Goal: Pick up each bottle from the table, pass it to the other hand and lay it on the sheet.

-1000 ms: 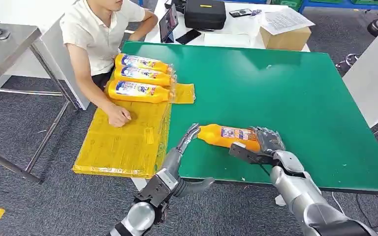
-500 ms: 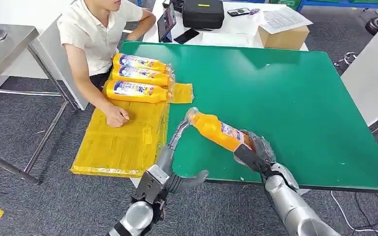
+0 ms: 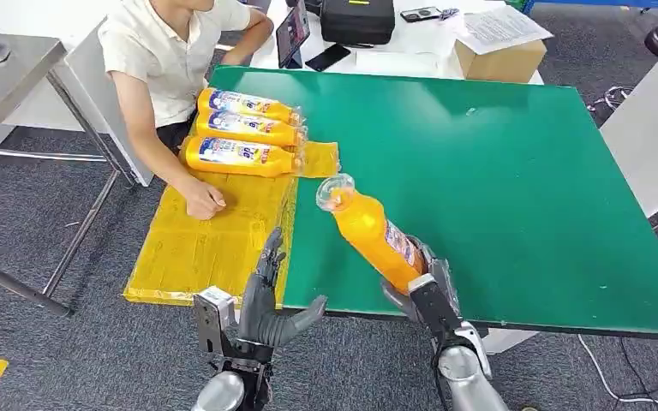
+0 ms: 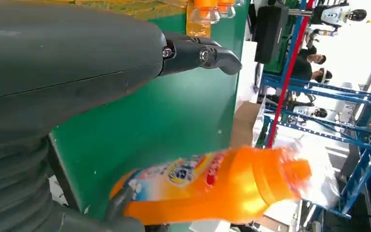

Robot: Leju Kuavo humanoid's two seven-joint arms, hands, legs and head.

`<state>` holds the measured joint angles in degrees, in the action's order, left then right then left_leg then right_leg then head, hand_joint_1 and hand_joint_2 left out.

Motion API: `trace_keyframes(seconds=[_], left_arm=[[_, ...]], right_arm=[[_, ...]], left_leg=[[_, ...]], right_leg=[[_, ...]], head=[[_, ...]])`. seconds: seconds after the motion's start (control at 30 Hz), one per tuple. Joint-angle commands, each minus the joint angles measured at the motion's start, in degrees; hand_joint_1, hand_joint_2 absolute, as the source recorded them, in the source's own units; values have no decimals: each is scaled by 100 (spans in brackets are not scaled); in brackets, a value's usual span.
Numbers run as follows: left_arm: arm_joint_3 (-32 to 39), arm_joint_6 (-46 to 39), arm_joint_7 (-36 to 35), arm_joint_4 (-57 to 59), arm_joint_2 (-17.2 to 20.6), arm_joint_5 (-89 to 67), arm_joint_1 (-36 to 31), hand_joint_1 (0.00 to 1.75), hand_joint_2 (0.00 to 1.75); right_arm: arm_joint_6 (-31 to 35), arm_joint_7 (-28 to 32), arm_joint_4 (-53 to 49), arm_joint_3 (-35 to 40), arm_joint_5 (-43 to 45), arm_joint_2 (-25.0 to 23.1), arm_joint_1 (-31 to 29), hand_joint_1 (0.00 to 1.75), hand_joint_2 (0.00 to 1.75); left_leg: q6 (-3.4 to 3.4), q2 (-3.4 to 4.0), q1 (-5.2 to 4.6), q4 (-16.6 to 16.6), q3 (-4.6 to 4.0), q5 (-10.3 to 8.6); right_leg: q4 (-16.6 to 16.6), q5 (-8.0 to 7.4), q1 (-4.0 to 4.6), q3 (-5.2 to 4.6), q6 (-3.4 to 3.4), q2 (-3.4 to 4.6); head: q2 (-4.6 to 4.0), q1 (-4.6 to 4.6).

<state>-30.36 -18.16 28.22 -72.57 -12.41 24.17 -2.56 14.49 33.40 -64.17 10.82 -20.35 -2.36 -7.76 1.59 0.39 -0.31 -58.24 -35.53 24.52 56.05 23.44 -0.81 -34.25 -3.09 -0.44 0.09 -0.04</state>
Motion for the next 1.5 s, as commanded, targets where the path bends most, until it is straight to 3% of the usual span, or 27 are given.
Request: trace_keyframes(seconds=[0.03, 0.2, 0.33, 0.63, 0.83, 1.33, 1.37, 1.4, 1.43, 1.5], left_arm=[[44, 12, -37, 19, 187, 44, -32, 0, 175], [44, 12, -37, 19, 187, 44, -32, 0, 175], [-156, 775, -581, -12, 299, 715, 14, 0, 175], [-349, 998, -661, 31, 241, 859, -420, 0, 175], [-312, 1509, -1121, 297, 161, 1504, -641, 0, 175], [44, 1669, -954, 217, -146, 2097, -864, 0, 175], [49, 1738, -934, 183, -143, 2131, -845, 157, 175], [81, 1902, -841, 106, -138, 2174, -800, 175, 175], [108, 2012, -796, 30, -136, 2189, -763, 175, 175], [69, 2209, -721, 32, 20, 2219, -841, 175, 175]], right_arm=[[9, -23, -306, 138, 62, -15, 12, 175, 175], [9, -23, -306, 138, 62, -15, 12, 175, 175], [91, 183, -494, 381, 240, -93, 52, 175, 175], [-389, 87, 241, 1750, -58, -51, -363, 175, 175], [-523, 248, 588, 2469, -198, -184, -709, 175, 175], [-942, 585, 869, 3064, 198, -331, -799, 175, 175], [-976, 596, 850, 3041, 246, -331, -792, 175, 175], [-1255, 589, 818, 2999, 455, -324, -775, 175, 175], [-1510, 554, 786, 2961, 621, -318, -751, 175, 175], [-2065, 411, 808, 2931, 897, -320, -745, 129, 175]], left_leg=[[-10, 7, 3, 4, 17, 6], [-12, 5, 3, 5, 23, 8], [-10, 8, 2, 6, 22, 8], [-13, 14, 5, 3, 24, 8], [-9, 12, 6, 4, 14, 1], [-9, -7, 6, 1, 13, 2], [-13, -7, 9, 1, 23, 5], [-9, -9, 6, 0, 13, 2], [-12, -9, 9, -1, 22, 7], [-11, -9, 8, -2, 21, 9]], right_leg=[[-2, 3, 3, 13, 11, 11], [-4, 6, 4, 19, 12, 8], [-2, 5, 3, 15, 11, 11], [0, 3, 5, 16, 13, 16], [-3, -2, 5, 8, 9, 12], [0, 5, 6, 11, 9, -8], [-1, 8, 9, 21, 13, -7], [1, 6, 6, 11, 10, -10], [2, 10, 8, 20, 13, -9], [3, 12, 8, 20, 13, -9]], head=[[0, -2], [0, 0], [0, 0], [0, 0], [0, 0], [0, -2], [0, 2], [0, 0], [0, 0], [0, 0]])
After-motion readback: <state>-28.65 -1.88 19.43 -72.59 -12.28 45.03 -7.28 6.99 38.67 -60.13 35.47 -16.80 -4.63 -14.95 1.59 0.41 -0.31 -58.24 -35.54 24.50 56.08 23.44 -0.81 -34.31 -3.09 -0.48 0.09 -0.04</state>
